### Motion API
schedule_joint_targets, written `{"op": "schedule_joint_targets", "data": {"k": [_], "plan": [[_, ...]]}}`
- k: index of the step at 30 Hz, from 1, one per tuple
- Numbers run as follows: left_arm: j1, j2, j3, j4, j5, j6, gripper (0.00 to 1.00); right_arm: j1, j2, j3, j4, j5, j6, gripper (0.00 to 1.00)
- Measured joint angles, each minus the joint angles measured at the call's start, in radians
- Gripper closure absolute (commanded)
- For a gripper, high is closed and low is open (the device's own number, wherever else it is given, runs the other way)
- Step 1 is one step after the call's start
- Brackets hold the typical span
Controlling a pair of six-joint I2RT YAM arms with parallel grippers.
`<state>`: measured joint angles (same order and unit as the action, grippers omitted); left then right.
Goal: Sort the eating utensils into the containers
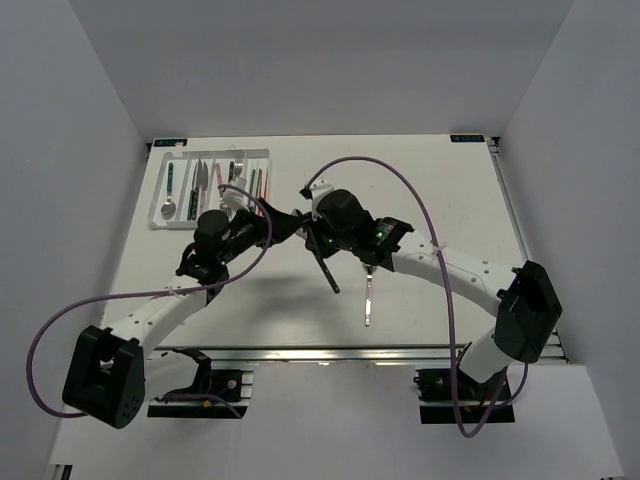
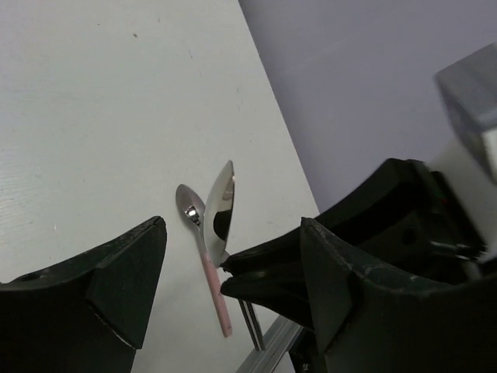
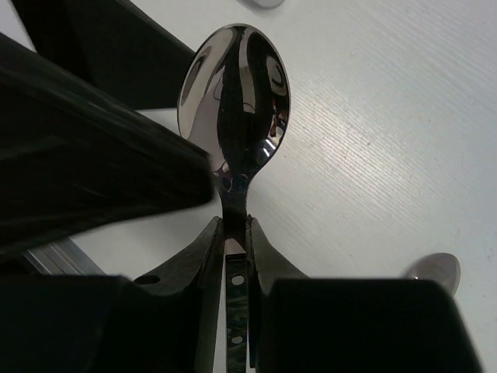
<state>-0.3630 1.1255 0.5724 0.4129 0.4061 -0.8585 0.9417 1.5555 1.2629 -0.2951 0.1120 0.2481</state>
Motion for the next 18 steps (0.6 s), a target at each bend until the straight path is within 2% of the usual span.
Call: {"op": "schedule_joint_targets", "data": {"k": [2, 4, 7, 11, 12, 13, 15, 16, 17, 18], "plan": [[-0.027, 0.040, 0.030, -0.024, -0.015, 0.030, 0.25, 0.009, 0.000, 0.021, -0.005, 0.012, 0.010, 1.00], [-0.045, 0.063, 0.045, -0.041, -0.029, 0.056, 0.35, 0.017, 0.002, 0.034, -0.015, 0.017, 0.013, 1.00], [-0.057, 0.093, 0.065, -0.070, -0.045, 0.093, 0.56, 0.027, 0.004, 0.037, -0.029, 0.021, 0.014, 1.00], [-0.059, 0.113, 0.089, -0.103, -0.070, 0.137, 0.74, 0.044, 0.011, 0.037, -0.052, 0.026, 0.015, 1.00], [-0.060, 0.113, 0.093, -0.111, -0.076, 0.144, 0.82, 0.048, 0.013, 0.037, -0.054, 0.027, 0.016, 1.00], [-0.060, 0.113, 0.098, -0.119, -0.080, 0.153, 0.97, 0.049, 0.015, 0.037, -0.054, 0.028, 0.016, 1.00], [-0.064, 0.114, 0.107, -0.150, -0.094, 0.191, 1.00, 0.049, 0.016, 0.037, -0.053, 0.030, 0.015, 1.00], [-0.064, 0.114, 0.112, -0.159, -0.099, 0.198, 1.00, 0.049, 0.016, 0.037, -0.050, 0.025, 0.016, 0.95], [-0.066, 0.114, 0.120, -0.170, -0.102, 0.207, 1.00, 0.049, 0.016, 0.035, -0.047, 0.020, 0.018, 0.84], [-0.066, 0.114, 0.130, -0.183, -0.105, 0.222, 1.00, 0.048, 0.015, 0.031, -0.037, 0.016, 0.018, 0.52]]}}
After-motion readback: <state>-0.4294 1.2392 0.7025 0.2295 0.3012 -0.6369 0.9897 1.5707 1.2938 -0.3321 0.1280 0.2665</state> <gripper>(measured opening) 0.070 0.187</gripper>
